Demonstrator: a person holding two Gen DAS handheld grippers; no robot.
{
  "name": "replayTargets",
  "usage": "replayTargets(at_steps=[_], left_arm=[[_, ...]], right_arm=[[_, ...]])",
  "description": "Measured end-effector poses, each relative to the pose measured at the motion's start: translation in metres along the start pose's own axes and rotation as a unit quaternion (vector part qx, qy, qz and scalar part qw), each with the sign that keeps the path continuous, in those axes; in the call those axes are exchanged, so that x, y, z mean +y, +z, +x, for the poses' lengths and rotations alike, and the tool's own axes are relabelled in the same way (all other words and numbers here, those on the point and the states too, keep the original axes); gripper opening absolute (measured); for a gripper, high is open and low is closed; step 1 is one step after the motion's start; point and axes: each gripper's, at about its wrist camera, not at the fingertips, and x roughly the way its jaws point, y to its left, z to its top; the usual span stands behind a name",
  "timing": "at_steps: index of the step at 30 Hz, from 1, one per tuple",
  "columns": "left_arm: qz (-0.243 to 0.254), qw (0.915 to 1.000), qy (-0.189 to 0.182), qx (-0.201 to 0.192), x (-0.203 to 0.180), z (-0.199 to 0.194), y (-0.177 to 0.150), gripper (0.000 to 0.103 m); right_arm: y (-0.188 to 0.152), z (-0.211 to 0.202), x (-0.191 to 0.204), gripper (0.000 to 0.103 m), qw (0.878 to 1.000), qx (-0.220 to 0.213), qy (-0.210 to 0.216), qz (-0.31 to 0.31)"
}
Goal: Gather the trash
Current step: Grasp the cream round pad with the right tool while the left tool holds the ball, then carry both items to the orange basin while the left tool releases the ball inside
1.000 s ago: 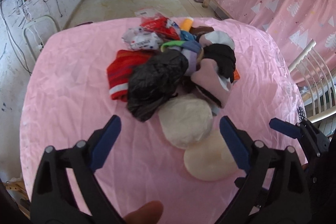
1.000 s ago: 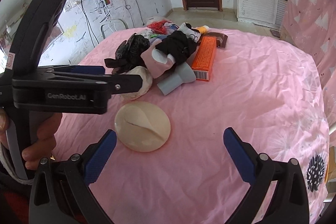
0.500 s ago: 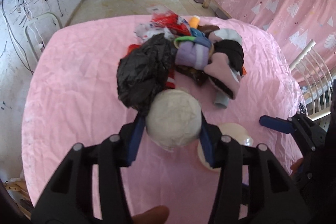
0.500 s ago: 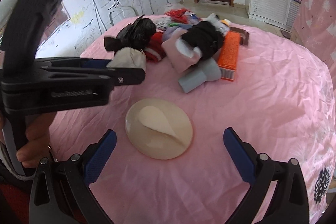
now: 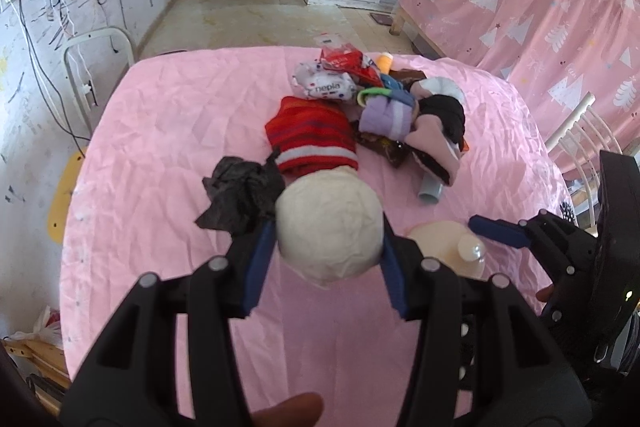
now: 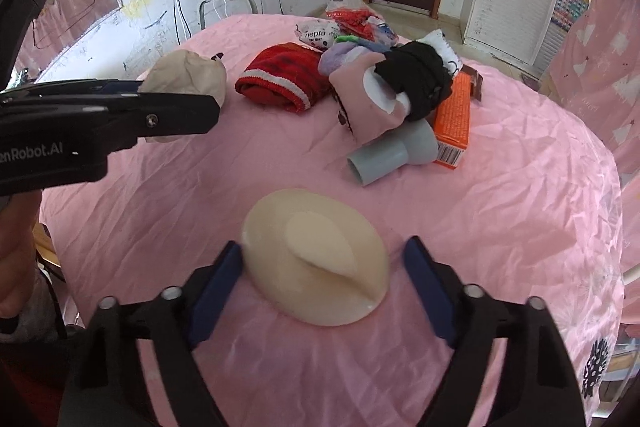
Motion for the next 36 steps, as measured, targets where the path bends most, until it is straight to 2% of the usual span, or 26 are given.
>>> replayTargets(at_steps=[12, 21, 27, 36], left_arm=[[0.014, 0.9996, 0.021, -0.015, -0.020, -0.013, -0.004, 0.048], [0.062, 0.9969, 0.033, -0.035, -0.069, -0.025, 0.005, 0.048], [0.104, 0.9935, 0.003, -0.047, -0.120, -0.026, 0.021, 0.048], [0.159, 0.9823, -0.094, -0.031, -0.224, 0.001, 0.053, 0.048]], right_arm=[[-0.006, -0.020, -0.021, 0.059, 0.999, -0.036, 0.029, 0.019], [-0.022, -0.072, -0.079, 0.059, 0.991, -0.105, 0.015, 0.076], [-0.044, -0.118, -0.139, 0.059, 0.979, -0.156, -0.035, 0.126], [-0.099, -0.156, -0.227, 0.060, 0.954, -0.188, -0.108, 0.210]])
